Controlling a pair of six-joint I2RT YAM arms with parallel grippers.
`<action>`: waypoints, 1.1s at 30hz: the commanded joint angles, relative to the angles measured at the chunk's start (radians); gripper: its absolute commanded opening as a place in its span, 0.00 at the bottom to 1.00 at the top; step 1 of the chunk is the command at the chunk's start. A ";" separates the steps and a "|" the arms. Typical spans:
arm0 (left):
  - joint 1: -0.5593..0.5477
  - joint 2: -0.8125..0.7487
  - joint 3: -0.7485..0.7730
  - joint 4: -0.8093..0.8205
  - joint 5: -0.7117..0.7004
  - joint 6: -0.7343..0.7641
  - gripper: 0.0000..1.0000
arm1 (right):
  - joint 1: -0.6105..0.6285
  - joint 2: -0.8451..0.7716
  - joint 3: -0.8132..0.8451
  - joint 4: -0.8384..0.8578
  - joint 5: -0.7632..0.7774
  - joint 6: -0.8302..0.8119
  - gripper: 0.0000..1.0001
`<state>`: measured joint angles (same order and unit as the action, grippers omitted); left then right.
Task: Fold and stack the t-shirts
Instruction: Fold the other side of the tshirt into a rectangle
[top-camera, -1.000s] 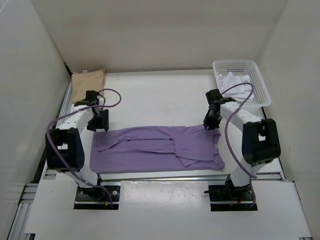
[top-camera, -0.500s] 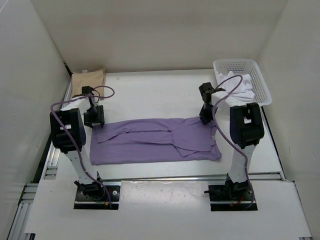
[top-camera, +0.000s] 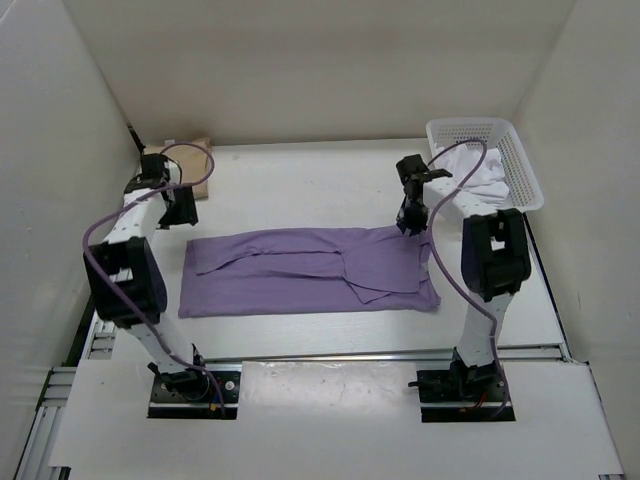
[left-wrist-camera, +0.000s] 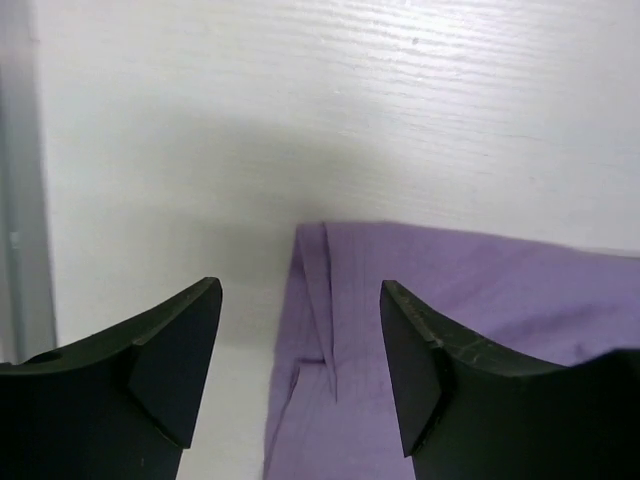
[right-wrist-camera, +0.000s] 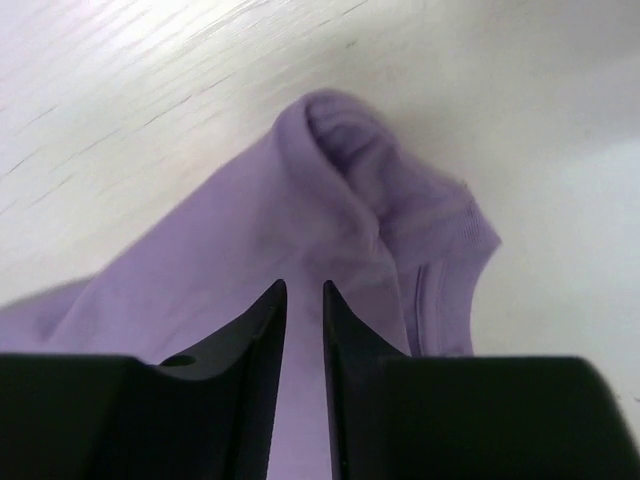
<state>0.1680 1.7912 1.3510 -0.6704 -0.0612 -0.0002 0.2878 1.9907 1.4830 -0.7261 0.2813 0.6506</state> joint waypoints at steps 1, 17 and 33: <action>0.008 -0.176 -0.083 -0.018 0.021 0.000 0.75 | 0.028 -0.159 -0.024 0.019 0.024 -0.035 0.26; -0.044 -0.059 -0.214 -0.133 0.176 0.000 0.65 | 0.028 -0.480 -0.484 0.010 -0.117 0.017 0.30; -0.064 -0.026 -0.224 -0.124 0.149 0.000 0.42 | -0.058 -0.489 -0.610 0.094 -0.249 0.017 0.34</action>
<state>0.1081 1.7802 1.1210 -0.8097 0.0887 0.0002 0.2302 1.5299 0.8932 -0.6502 0.0765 0.6720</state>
